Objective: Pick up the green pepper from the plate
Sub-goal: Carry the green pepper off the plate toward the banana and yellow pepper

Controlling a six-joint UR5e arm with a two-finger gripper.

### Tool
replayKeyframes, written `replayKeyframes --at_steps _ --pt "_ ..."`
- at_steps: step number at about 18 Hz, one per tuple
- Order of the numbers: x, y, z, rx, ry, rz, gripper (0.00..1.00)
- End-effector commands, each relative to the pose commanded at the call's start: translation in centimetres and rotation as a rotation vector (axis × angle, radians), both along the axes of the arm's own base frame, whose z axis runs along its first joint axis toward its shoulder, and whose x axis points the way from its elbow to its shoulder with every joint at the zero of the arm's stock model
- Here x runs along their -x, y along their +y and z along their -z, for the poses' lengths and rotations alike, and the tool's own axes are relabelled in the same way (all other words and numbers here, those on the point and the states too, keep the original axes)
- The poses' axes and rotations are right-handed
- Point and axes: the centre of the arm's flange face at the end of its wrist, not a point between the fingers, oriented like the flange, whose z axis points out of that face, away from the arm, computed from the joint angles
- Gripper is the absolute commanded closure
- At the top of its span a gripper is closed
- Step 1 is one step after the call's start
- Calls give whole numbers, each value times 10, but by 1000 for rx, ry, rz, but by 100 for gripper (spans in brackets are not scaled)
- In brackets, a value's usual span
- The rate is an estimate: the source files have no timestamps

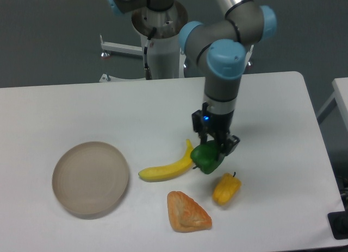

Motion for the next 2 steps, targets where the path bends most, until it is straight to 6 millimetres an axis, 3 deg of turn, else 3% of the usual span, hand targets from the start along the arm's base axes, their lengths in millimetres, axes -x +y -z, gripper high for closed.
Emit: replayKeyframes --at_steps 2 --pt "0 0 1 3 -1 4 67"
